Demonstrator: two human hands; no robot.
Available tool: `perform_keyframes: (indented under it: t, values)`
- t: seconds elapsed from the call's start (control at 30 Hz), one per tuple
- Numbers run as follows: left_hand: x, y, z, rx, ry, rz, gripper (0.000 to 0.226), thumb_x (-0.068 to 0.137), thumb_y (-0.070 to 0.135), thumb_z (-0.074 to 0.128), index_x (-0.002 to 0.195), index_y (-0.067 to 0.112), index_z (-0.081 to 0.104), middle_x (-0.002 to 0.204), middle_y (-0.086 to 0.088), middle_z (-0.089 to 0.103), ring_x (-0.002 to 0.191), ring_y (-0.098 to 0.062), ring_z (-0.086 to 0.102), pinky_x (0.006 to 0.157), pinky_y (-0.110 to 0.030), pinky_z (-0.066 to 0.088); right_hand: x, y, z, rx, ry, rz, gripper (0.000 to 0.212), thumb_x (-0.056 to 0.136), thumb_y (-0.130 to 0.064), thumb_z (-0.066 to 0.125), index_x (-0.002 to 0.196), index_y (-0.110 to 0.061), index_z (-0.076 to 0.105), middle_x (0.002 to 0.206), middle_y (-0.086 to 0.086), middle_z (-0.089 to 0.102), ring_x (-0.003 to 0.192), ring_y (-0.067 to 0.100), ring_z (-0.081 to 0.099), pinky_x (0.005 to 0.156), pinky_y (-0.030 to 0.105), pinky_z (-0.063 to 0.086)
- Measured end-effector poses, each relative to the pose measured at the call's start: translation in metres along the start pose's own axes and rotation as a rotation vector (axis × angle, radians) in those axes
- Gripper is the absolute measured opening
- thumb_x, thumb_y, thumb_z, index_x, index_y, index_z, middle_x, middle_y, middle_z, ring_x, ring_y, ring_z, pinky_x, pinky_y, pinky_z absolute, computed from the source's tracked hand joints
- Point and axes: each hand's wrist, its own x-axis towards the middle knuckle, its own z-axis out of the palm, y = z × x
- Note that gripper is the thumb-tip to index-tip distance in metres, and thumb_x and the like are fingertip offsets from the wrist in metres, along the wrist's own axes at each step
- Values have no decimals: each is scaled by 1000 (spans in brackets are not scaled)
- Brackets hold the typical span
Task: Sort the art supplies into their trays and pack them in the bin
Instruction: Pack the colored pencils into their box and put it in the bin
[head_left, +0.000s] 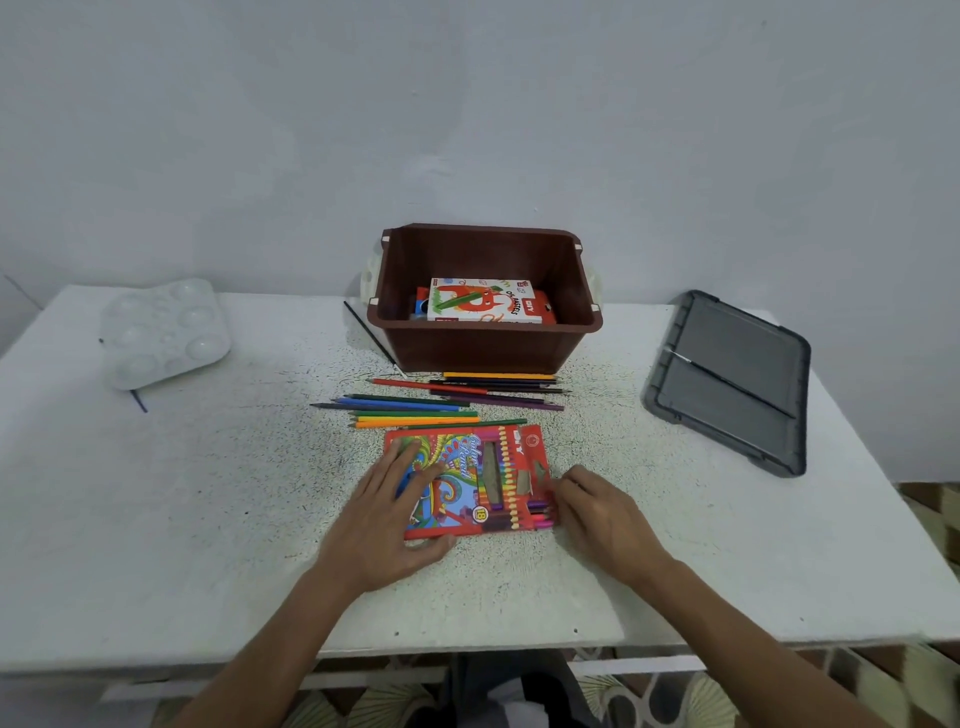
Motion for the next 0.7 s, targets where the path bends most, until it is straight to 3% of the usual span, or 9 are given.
perform_keyframes:
  t: [0.1,0.27,0.47,0.7]
  values:
    - [1,1,-1,10,-12,-7,85,81,84,40,149,35,29,165,3,11,152,-14,-4,118,-40,13,10,11,-2,-12,17,90,30,98,-28,44,103,-10,67,88,-2,58,64,13,55,49,21,44]
    - [1,2,-3,8,-15,-10,86,81,85,39,150,35,28,165,4,8,151,-12,-8,119,-38,10,41,27,-6,-84,18,239,19,95,-12,59,111,-7,67,96,4,64,71,20,63,52,32,52]
    - [-1,3,-4,5,-21,-14,86,81,84,41,151,37,26,165,6,4,150,-10,-12,118,-36,6,78,33,-11,-147,-48,385,26,101,-21,49,119,-8,62,103,8,61,80,27,62,59,28,39]
    - [0,1,-3,-1,5,-4,85,80,84,45,149,36,32,165,6,9,152,-11,-5,118,-37,12,93,38,-6,-224,-164,450,27,101,-20,44,120,-12,61,98,7,55,82,30,60,58,30,37]
